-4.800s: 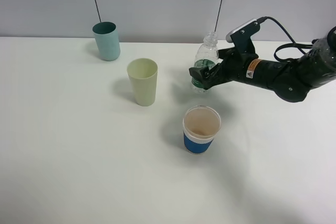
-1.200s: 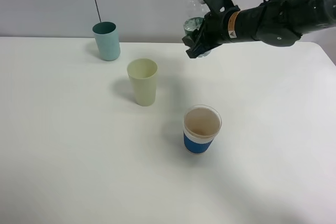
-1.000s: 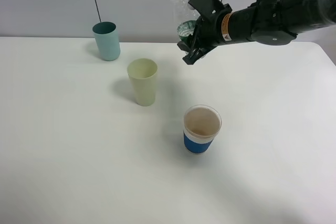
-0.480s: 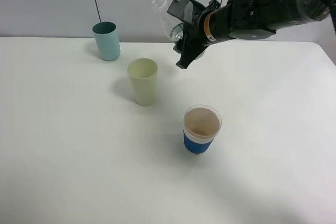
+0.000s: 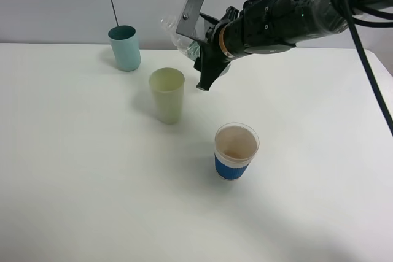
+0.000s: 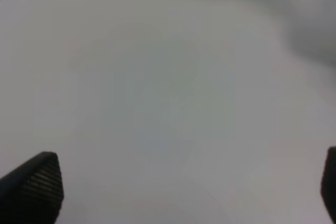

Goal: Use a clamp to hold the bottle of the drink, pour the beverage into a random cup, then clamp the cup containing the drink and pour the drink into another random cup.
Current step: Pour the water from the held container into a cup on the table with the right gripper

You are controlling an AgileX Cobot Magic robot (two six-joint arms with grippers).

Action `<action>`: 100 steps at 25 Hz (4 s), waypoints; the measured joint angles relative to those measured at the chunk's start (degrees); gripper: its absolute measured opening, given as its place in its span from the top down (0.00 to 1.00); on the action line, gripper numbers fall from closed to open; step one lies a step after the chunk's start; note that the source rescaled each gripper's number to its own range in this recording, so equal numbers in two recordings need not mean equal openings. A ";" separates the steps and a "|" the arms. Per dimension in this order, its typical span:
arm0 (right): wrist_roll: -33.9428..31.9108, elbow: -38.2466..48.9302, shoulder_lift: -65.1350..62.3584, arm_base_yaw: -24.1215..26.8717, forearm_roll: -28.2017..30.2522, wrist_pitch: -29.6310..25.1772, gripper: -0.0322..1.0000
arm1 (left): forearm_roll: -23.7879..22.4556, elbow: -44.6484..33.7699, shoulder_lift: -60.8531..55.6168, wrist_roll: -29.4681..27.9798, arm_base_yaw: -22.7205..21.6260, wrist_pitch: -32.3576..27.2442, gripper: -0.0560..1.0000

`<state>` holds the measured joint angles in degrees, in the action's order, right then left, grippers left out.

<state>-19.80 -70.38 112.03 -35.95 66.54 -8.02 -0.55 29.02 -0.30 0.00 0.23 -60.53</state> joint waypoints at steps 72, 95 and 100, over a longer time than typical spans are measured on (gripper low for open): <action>34.01 -1.65 1.54 -1.40 11.68 -12.66 0.97 | 0.00 0.00 0.00 0.00 0.00 0.00 0.00; 37.83 -1.65 1.54 -1.40 16.57 -13.14 0.97 | 0.00 0.00 0.00 0.00 0.00 0.00 0.00; 37.87 -1.65 1.54 -1.40 18.44 -13.68 0.97 | 0.00 0.00 0.00 0.00 0.00 0.00 0.00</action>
<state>18.07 -72.04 113.57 -37.35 84.98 -21.70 -0.55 29.02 -0.30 0.00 0.23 -60.53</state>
